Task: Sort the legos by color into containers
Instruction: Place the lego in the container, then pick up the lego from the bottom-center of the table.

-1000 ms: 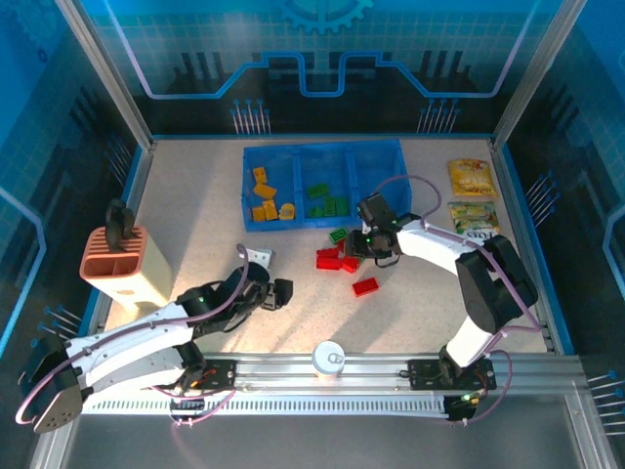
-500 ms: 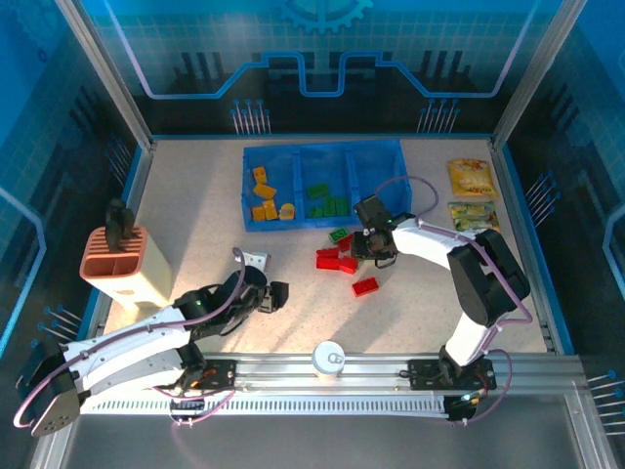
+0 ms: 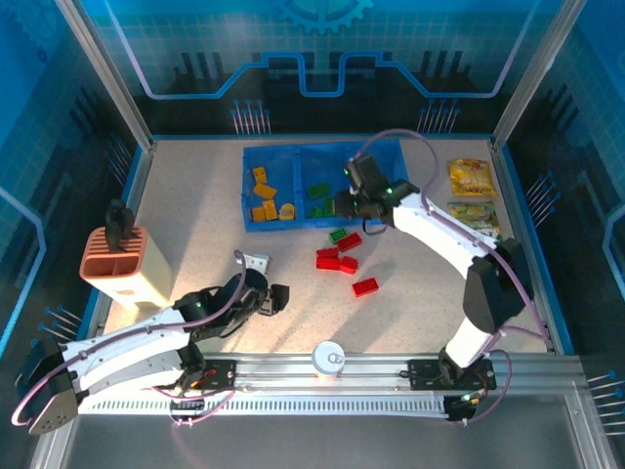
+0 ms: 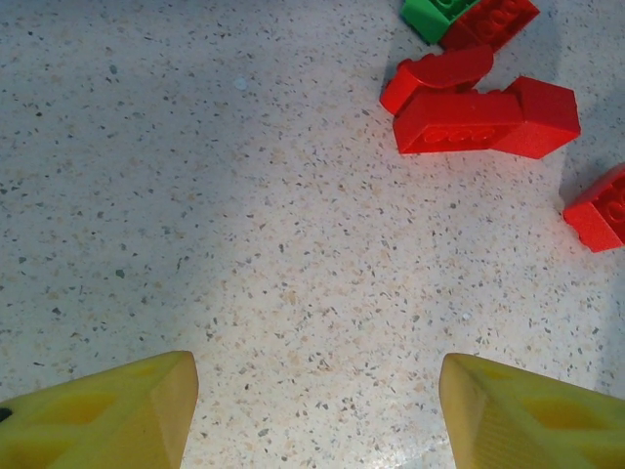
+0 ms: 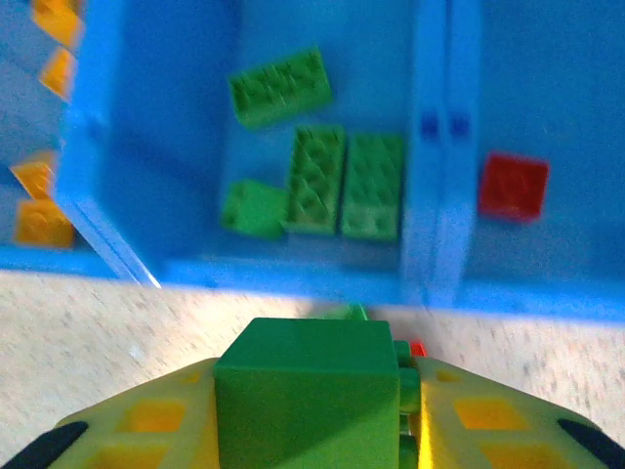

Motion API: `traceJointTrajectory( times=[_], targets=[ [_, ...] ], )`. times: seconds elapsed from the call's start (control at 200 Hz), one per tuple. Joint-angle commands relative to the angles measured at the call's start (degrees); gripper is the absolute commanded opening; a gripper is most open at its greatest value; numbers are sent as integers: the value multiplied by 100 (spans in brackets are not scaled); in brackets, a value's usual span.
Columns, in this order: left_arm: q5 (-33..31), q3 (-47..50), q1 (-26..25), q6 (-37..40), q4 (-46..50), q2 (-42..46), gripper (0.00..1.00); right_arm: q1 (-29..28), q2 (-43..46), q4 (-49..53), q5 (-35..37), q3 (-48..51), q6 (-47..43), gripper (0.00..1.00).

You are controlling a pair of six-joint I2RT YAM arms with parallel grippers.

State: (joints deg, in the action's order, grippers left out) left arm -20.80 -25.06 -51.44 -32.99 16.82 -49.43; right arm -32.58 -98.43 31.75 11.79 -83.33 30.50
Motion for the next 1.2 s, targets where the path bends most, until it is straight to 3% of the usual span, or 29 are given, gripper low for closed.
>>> traceJointTrajectory(
  times=[0.0,0.26,0.4,0.475,0.54,0.865,1.196],
  targets=[
    [-87,69,-190,-100,224,86,67,18,-915,570,-103,-918,-320,39],
    [-312,70,-551,-247,581,457,67,107,-2450,1129,-234,-2707,-398,41],
    [-263,54,-578,-214,587,531,67,86,-2518,1019,-498,-2870,-332,66],
    [-263,36,-582,-193,551,498,68,42,-2135,725,-528,-2527,-293,77],
    [-246,25,-586,-154,462,434,70,19,-1711,503,-495,-2151,-260,79],
    [-160,-513,-524,100,-340,-689,75,-21,540,-169,-673,298,-291,78],
    [779,-1945,2,183,-565,-2759,80,-80,2356,-560,-376,3044,185,79]
  ],
)
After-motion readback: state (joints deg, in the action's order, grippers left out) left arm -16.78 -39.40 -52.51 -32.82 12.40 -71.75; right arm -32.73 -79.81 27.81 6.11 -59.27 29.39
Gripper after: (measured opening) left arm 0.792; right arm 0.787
